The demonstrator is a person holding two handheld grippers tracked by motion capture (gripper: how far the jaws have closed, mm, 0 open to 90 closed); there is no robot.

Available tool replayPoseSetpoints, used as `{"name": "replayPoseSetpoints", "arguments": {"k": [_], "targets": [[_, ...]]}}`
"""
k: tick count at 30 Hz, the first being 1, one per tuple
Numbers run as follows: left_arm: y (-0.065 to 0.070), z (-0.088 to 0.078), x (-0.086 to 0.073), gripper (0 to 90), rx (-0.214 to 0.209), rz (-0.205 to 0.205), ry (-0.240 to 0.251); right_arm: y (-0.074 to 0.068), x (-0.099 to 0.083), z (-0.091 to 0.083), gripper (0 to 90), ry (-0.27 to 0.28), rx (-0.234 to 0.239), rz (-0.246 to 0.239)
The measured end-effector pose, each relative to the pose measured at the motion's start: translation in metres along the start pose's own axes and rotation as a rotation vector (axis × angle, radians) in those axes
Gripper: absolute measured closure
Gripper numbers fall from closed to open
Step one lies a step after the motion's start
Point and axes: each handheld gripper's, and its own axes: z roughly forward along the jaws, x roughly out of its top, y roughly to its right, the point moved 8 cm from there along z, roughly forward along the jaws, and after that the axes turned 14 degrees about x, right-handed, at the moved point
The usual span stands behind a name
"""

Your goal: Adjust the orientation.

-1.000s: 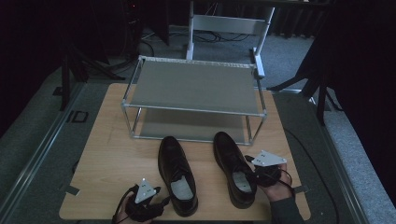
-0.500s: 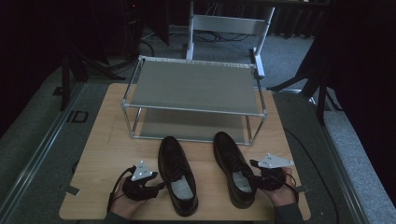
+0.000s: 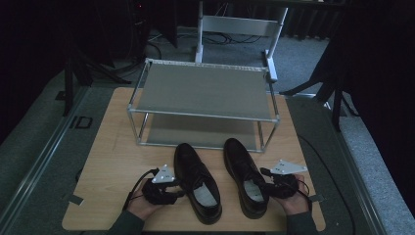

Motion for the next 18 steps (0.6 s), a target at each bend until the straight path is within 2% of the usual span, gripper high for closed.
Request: {"name": "replayPoseSetpoints", "arguments": {"k": [3,9,13,18], "targets": [[0.008,0.008,0.008,53.7,-0.008,0.023,0.004,0.001,0.0,0.002,57.7,-0.003,0.008,0.004],[0.026,0.019,0.018,47.1,0.003,0.102,0.003,0.002,0.001,0.002,60.8,-0.003,-0.006,0.001],[0.032,0.024,0.023,46.0,0.006,0.117,0.005,0.003,0.004,0.002,62.2,0.01,-0.01,-0.001],[0.045,0.031,0.029,49.5,-0.021,0.128,0.011,0.003,0.005,0.003,64.4,0.016,-0.018,-0.012]]}}
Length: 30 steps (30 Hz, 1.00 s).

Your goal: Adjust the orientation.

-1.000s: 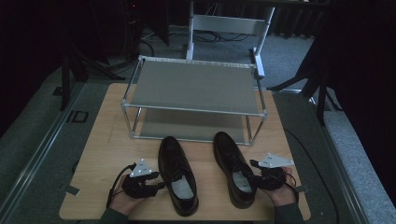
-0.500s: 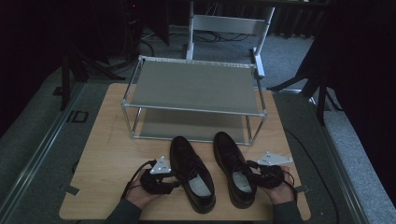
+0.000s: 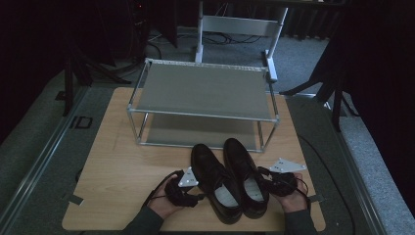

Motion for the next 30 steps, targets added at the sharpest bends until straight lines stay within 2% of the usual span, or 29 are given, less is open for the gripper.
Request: {"name": "replayPoseSetpoints", "arguments": {"k": [17,21,23,25,28,30], "targets": [[0.009,0.003,0.004,50.6,0.009,-0.025,0.002,0.005,0.004,0.003,69.3,0.011,-0.018,-0.013],[0.01,0.003,0.004,50.8,0.012,-0.028,0.001,0.005,0.004,0.001,64.6,0.0,-0.009,0.003],[0.011,0.003,0.004,50.9,0.012,-0.027,0.001,0.004,0.004,-0.002,60.1,-0.006,-0.018,-0.002],[0.011,0.003,0.004,50.9,0.016,-0.026,0.0,0.0,0.006,-0.006,57.9,0.001,-0.007,-0.007],[0.013,0.003,0.005,51.0,0.014,-0.027,-0.001,0.0,0.006,-0.012,58.2,-0.007,-0.013,-0.011],[0.016,0.003,0.006,51.1,0.008,-0.027,-0.002,0.001,0.004,-0.012,62.6,-0.018,-0.009,-0.015]]}}
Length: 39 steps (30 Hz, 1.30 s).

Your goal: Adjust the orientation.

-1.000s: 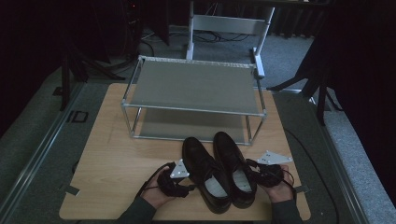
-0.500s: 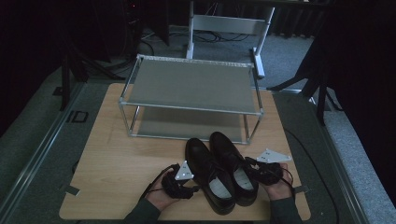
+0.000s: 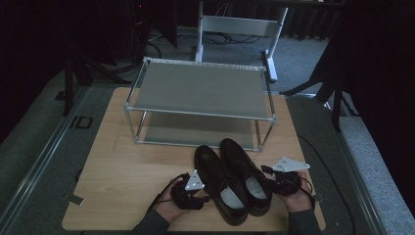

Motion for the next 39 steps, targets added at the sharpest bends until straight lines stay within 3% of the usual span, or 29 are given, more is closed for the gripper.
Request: {"name": "replayPoseSetpoints", "arguments": {"k": [2,5,14,20,28,33,37,39], "targets": [[0.004,0.0,0.001,51.6,-0.013,0.007,-0.002,0.001,-0.002,0.0,68.2,-0.004,0.009,0.003],[0.012,0.003,0.005,52.6,-0.028,0.018,0.001,0.008,-0.003,-0.005,71.5,-0.005,-0.016,0.006],[0.023,0.008,0.011,52.5,-0.052,0.023,0.004,0.019,-0.007,-0.014,73.7,-0.008,-0.013,0.022],[0.034,0.012,0.017,52.6,-0.072,0.04,0.011,0.028,-0.005,-0.018,79.7,-0.011,-0.048,0.01],[0.035,0.014,0.019,52.7,-0.078,0.033,0.009,0.032,-0.004,-0.018,80.7,0.01,-0.05,0.021],[0.034,0.013,0.018,54.0,-0.071,0.033,0.01,0.031,-0.004,-0.019,76.3,-0.016,-0.058,0.022],[0.031,0.008,0.015,52.4,-0.07,0.034,0.006,0.03,-0.008,-0.025,65.1,-0.03,-0.104,0.035],[0.026,0.003,0.013,51.1,-0.063,0.018,0.013,0.026,-0.008,-0.032,58.5,-0.008,-0.085,0.041]]}}
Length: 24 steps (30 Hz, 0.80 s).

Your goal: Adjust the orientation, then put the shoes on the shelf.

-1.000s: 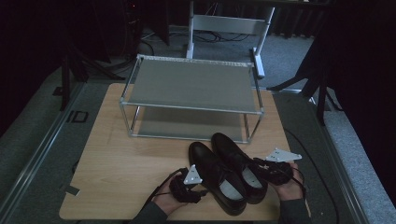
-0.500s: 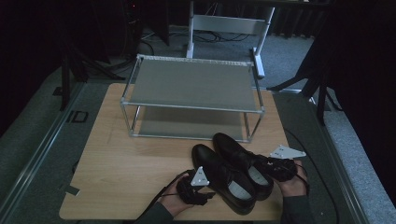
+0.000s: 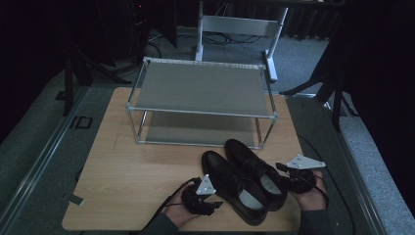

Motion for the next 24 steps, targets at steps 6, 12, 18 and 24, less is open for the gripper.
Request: {"name": "replayPoseSetpoints", "arguments": {"k": [6,12,18,24], "targets": [[-0.032,-0.019,-0.009,49.4,0.096,-0.057,0.016,-0.011,0.007,-0.019,54.3,0.072,0.016,-0.005],[-0.076,-0.035,-0.026,49.1,0.221,-0.133,0.009,-0.011,0.02,-0.021,55.3,0.127,0.027,0.013],[-0.116,-0.048,-0.042,48.1,0.365,-0.196,-0.001,-0.023,0.024,-0.019,53.4,0.123,0.047,-0.004],[-0.156,-0.062,-0.053,46.6,0.51,-0.264,-0.002,-0.033,0.021,-0.023,50.4,0.119,0.051,-0.003]]}}
